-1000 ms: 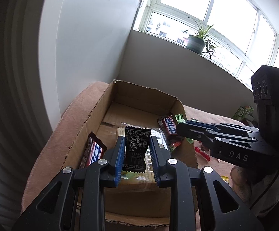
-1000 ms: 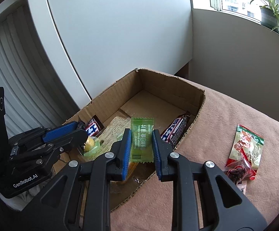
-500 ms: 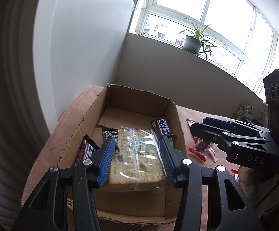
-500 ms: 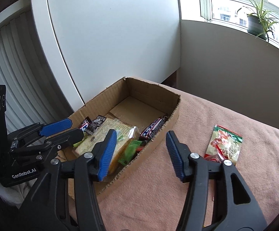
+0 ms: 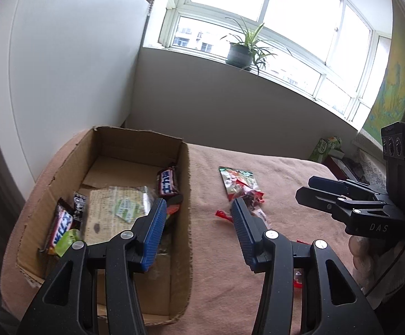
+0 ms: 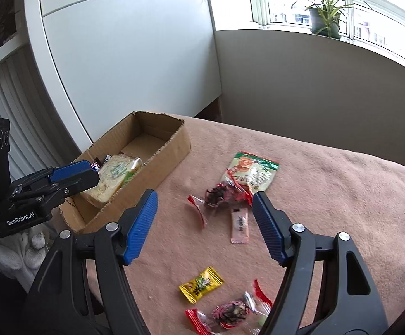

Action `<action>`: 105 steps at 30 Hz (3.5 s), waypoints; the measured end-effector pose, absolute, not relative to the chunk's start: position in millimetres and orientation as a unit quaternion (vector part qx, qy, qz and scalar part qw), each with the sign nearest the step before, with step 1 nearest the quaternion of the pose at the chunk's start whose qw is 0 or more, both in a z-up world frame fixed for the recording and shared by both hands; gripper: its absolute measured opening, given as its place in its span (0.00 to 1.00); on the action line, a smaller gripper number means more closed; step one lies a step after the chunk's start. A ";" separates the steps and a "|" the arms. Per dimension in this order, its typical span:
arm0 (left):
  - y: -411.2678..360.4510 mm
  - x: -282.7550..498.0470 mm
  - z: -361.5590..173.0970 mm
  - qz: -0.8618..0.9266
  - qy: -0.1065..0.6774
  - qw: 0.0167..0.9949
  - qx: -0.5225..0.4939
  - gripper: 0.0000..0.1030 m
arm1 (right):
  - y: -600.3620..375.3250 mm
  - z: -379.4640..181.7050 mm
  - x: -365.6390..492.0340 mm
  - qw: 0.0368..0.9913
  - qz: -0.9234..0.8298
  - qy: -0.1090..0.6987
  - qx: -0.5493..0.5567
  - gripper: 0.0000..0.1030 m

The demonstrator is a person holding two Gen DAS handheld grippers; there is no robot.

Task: Organize snacks
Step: 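Move both open grippers back over the snacks on the table, then grasp the yellow candy with the left gripper while the right gripper grasps the clear dried-meat bag, then carry the yellow candy and dried-meat bag into the box and release them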

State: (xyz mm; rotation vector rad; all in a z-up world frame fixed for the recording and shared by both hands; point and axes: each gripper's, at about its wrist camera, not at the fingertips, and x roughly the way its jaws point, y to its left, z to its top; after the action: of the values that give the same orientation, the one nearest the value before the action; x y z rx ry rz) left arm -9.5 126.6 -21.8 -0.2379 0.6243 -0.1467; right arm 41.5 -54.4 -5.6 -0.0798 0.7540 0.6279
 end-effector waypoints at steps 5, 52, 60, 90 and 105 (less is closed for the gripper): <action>87.6 -2.8 -34.0 -0.116 0.330 0.931 -0.108 0.46 | -100.4 -24.9 34.3 0.882 0.279 0.380 -0.022 0.71; 6.9 9.6 -104.8 -0.143 0.421 0.895 0.033 0.23 | -83.3 -102.4 3.8 0.829 0.305 0.459 -0.093 0.44; 11.7 9.2 -98.1 -0.150 0.415 0.897 0.011 0.23 | -97.5 -92.6 11.5 0.834 0.308 0.456 -0.042 0.43; 147.2 -15.8 -33.1 -0.059 0.304 0.946 -0.095 0.23 | 34.8 6.0 57.1 0.848 0.377 0.372 -0.022 0.43; 205.1 -18.5 -60.4 0.000 0.326 0.938 -0.115 0.23 | 127.5 -25.2 90.0 0.841 0.372 0.390 -0.050 0.47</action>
State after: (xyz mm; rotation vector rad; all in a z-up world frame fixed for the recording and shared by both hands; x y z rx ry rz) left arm -18.5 205.1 -60.4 -0.2347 0.6649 -0.0002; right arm 90.0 127.5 -25.2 -0.1048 0.8244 0.7853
